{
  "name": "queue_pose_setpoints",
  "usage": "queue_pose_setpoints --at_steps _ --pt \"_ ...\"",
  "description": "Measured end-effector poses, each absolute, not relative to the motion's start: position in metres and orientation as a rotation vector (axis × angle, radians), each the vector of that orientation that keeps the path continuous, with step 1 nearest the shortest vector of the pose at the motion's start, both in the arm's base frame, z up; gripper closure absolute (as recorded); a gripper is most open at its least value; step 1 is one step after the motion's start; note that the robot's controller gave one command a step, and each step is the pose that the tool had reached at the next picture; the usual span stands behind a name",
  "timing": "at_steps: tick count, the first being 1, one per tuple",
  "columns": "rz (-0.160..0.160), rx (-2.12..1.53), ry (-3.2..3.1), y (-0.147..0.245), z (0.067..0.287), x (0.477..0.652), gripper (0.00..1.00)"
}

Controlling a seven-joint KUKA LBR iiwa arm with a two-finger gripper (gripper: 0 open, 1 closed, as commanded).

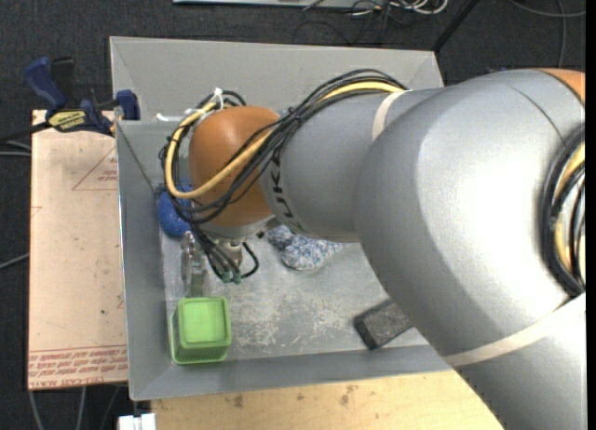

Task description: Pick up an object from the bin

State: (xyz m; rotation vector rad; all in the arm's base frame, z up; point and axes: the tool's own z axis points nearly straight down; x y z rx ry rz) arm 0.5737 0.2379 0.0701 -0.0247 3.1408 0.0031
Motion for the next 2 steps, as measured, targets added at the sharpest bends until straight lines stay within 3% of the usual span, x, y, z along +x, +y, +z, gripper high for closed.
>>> queue_pose_setpoints --at_steps 1,2 --pt "0.003 -0.021 3.133 0.2371 0.0727 0.5770 0.00" --pt "0.004 -0.020 3.134 0.2369 0.0726 0.5769 0.00"
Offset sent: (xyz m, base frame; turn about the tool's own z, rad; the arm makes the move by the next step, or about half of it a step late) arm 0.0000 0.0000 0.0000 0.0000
